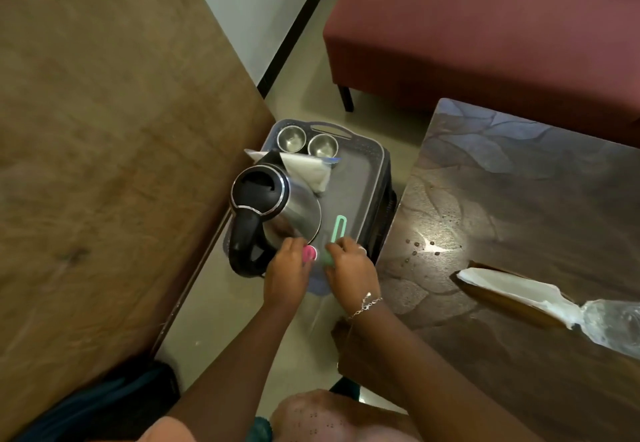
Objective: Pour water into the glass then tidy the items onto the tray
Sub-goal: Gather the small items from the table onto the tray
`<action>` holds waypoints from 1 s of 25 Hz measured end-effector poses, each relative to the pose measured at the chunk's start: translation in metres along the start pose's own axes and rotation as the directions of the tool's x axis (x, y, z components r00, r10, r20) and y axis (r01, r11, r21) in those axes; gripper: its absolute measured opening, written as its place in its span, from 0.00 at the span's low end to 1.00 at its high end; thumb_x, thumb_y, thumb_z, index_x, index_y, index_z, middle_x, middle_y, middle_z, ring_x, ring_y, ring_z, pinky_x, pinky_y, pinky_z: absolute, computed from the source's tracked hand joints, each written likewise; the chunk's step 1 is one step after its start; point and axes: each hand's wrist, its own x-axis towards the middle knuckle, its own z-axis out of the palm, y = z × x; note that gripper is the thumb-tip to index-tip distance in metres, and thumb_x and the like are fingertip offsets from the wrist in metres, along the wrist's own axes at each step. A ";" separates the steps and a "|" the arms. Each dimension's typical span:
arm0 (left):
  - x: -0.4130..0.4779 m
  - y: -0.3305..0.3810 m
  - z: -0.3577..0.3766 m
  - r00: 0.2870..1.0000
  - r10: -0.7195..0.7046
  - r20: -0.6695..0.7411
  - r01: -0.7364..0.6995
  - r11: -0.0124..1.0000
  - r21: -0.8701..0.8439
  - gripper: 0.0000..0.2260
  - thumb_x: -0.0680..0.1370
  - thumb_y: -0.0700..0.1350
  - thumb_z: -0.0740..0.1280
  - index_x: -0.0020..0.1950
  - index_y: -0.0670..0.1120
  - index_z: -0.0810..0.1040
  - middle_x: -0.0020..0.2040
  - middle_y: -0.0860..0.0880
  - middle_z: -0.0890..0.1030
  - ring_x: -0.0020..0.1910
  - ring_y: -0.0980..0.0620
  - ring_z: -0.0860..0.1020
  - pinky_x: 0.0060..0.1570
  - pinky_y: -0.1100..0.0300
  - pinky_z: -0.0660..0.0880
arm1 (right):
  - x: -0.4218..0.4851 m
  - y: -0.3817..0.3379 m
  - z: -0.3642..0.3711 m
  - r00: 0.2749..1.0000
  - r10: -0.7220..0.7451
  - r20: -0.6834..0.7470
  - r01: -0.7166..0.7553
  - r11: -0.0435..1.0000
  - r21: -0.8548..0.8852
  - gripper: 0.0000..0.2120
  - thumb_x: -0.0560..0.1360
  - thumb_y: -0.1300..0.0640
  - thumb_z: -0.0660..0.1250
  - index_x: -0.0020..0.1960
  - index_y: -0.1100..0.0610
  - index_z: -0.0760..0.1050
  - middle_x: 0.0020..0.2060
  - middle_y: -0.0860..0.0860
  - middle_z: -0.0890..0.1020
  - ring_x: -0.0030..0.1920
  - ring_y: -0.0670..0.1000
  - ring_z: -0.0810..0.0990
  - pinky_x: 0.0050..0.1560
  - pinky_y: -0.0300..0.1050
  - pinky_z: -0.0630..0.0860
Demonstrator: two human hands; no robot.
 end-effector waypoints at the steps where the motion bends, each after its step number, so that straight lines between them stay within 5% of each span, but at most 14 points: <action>1: 0.004 -0.005 0.005 0.999 -0.030 0.017 0.029 0.999 0.027 0.11 0.79 0.44 0.62 0.57 0.39 0.74 0.56 0.40 0.75 0.53 0.40 0.76 0.49 0.49 0.71 | 0.008 -0.003 0.008 0.999 -0.010 0.032 0.011 0.999 -0.045 0.12 0.75 0.63 0.59 0.57 0.62 0.72 0.55 0.59 0.74 0.54 0.60 0.75 0.49 0.51 0.75; 7: 0.017 -0.031 0.034 0.996 -0.043 0.080 0.027 0.982 0.189 0.15 0.82 0.45 0.54 0.66 0.41 0.68 0.60 0.42 0.75 0.55 0.43 0.77 0.51 0.54 0.73 | 0.038 -0.002 0.044 0.984 0.006 0.178 0.043 0.962 -0.271 0.13 0.77 0.66 0.55 0.59 0.67 0.70 0.57 0.64 0.73 0.54 0.64 0.74 0.47 0.56 0.77; 15: 0.024 -0.033 0.048 0.986 0.013 0.167 -0.068 0.942 0.327 0.13 0.80 0.40 0.55 0.64 0.41 0.67 0.59 0.41 0.76 0.53 0.42 0.79 0.48 0.53 0.76 | 0.053 -0.002 0.064 0.964 0.115 0.238 -0.038 0.952 -0.305 0.14 0.78 0.65 0.52 0.60 0.67 0.69 0.56 0.63 0.72 0.54 0.63 0.76 0.47 0.55 0.77; 21: 0.027 -0.030 0.047 0.985 -0.044 0.165 -0.002 0.962 0.272 0.10 0.81 0.43 0.54 0.59 0.41 0.70 0.57 0.39 0.77 0.52 0.39 0.78 0.47 0.50 0.74 | 0.056 0.002 0.069 0.935 0.202 0.291 -0.141 0.966 -0.216 0.16 0.80 0.61 0.50 0.60 0.67 0.71 0.57 0.63 0.73 0.57 0.63 0.75 0.54 0.54 0.74; 25: 0.023 -0.025 0.042 0.980 -0.066 0.188 0.036 0.987 0.157 0.14 0.80 0.45 0.58 0.63 0.40 0.67 0.60 0.39 0.75 0.56 0.39 0.76 0.51 0.49 0.72 | 0.052 0.008 0.055 0.968 0.030 0.249 0.050 0.950 -0.308 0.15 0.79 0.63 0.51 0.59 0.68 0.70 0.56 0.64 0.73 0.57 0.64 0.72 0.55 0.56 0.73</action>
